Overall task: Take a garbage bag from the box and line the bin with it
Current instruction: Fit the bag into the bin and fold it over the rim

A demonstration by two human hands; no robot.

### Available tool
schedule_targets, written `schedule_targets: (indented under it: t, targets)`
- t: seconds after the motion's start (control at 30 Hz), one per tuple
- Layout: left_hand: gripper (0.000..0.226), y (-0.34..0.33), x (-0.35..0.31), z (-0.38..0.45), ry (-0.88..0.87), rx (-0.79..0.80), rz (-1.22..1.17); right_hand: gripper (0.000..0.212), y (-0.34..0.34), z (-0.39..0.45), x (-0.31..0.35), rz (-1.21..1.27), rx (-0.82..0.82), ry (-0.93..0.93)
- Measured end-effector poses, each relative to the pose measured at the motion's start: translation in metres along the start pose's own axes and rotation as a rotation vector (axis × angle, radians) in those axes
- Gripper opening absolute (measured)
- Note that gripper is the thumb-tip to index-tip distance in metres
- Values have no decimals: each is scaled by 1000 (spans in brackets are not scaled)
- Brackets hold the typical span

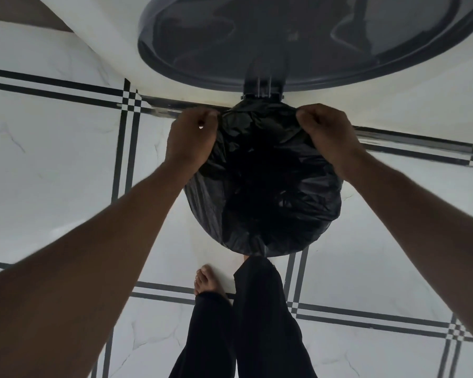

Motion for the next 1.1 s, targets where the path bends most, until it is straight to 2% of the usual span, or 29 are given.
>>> schedule_targets:
  t: [0.07,0.13,0.3,0.4,0.53,0.73,0.83,0.9,0.97,1.03,1.1]
  targets:
    - [33,1,-8,1,-49,-13,-15,28,4,5,-2,28,-34,-43]
    - [41,-11,-10,2,-56,85,-24,40,6,8,-5,58,-33,-105]
    - [59,-29,-2,12,47,246,-74,25,-1,23,-5,34,81,-123]
    - [62,-24,-4,21,74,183,-75,33,-4,31,-8,4,147,-162]
    - [52,-26,6,20,137,224,-119,41,-4,39,-9,-157,163,-160]
    - [47,-14,19,23,218,176,-267,35,-5,40,-8,-188,172,-105]
    - [39,-13,27,21,289,205,-344,34,3,36,-4,-142,87,-64]
    - [26,-6,25,19,205,190,-334,33,12,27,-5,-33,5,-77]
    - [18,9,23,17,85,97,-249,30,18,14,-5,18,-34,-44]
    - [26,11,22,13,14,95,-112,18,19,3,-2,-77,-7,42]
    - [48,-2,24,8,-9,195,14,18,17,0,-2,-207,39,83]
Point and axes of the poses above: each hand's wrist, its own z-axis towards the middle knuckle, its own y-axis out of the back of the hand, x = y × z, the point moved 10 cm from there along z, towards the middle knuckle, and after that the axes turned 2 degrees about x, right-handed, at the moved point
